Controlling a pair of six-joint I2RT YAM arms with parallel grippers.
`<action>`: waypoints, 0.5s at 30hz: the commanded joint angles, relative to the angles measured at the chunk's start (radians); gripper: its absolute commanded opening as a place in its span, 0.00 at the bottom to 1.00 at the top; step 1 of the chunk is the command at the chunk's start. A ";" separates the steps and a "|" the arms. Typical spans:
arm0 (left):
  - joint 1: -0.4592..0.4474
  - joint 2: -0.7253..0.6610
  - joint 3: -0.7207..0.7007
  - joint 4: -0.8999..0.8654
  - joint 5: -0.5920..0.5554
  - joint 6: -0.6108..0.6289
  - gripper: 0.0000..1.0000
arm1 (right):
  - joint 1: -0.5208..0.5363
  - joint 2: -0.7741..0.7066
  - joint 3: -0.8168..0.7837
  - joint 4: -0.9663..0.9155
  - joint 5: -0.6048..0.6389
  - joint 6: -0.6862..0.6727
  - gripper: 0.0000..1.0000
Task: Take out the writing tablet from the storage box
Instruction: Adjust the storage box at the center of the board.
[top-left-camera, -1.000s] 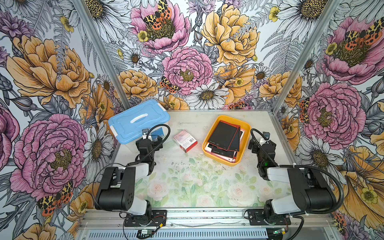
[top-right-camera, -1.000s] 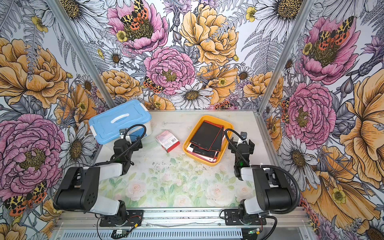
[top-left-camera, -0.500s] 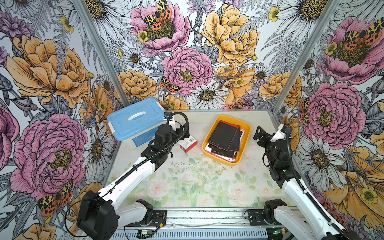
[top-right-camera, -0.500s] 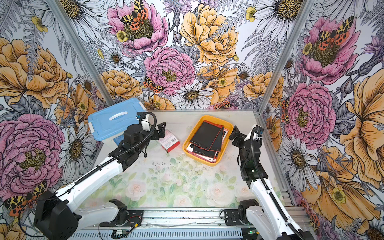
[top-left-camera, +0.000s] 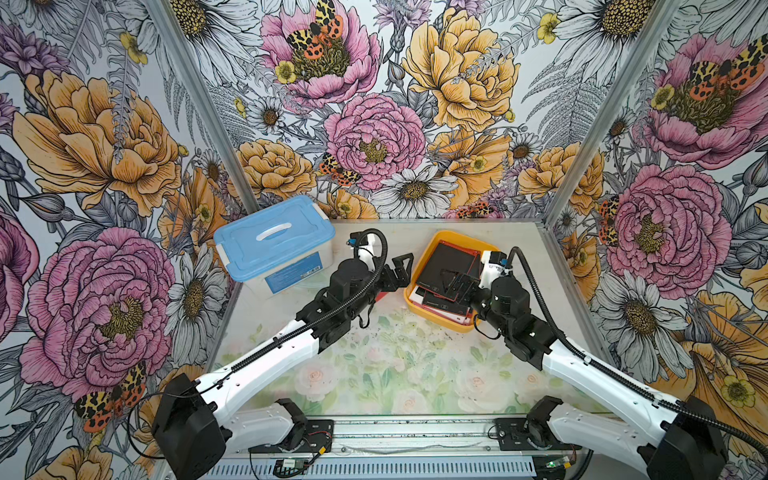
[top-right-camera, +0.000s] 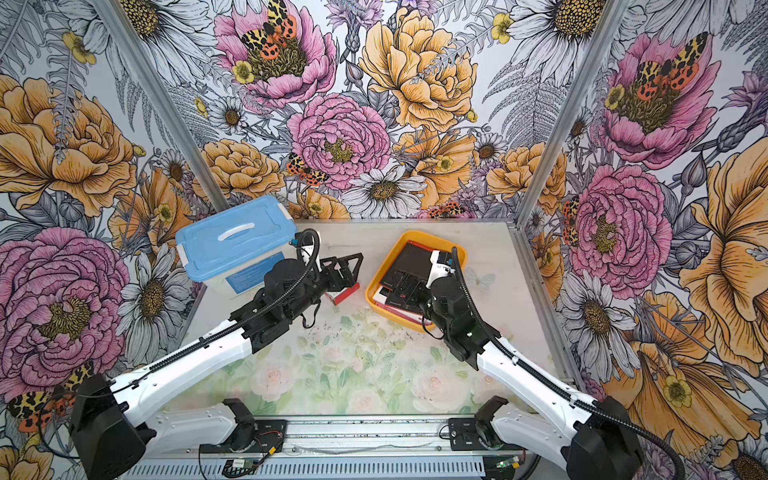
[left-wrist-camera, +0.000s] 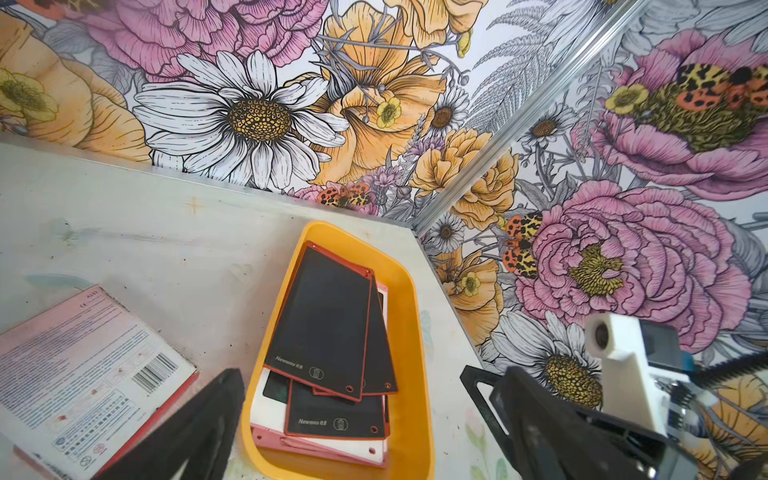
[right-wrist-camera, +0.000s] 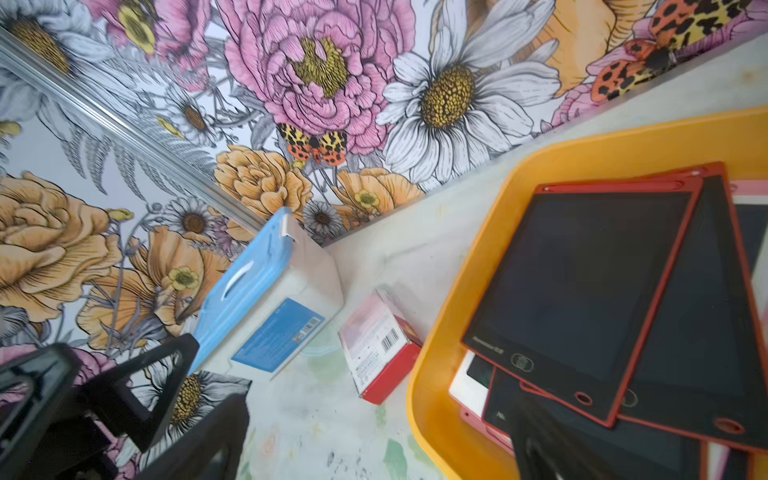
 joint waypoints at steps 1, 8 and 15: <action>-0.010 0.020 0.051 -0.037 -0.037 -0.045 0.99 | -0.078 -0.006 -0.037 0.071 -0.032 0.062 1.00; -0.012 0.181 0.220 -0.312 -0.086 -0.187 0.99 | -0.256 0.099 0.074 -0.109 0.114 -0.003 1.00; -0.048 0.248 0.216 -0.462 -0.085 -0.286 0.99 | -0.313 0.277 0.306 -0.289 0.269 -0.286 0.99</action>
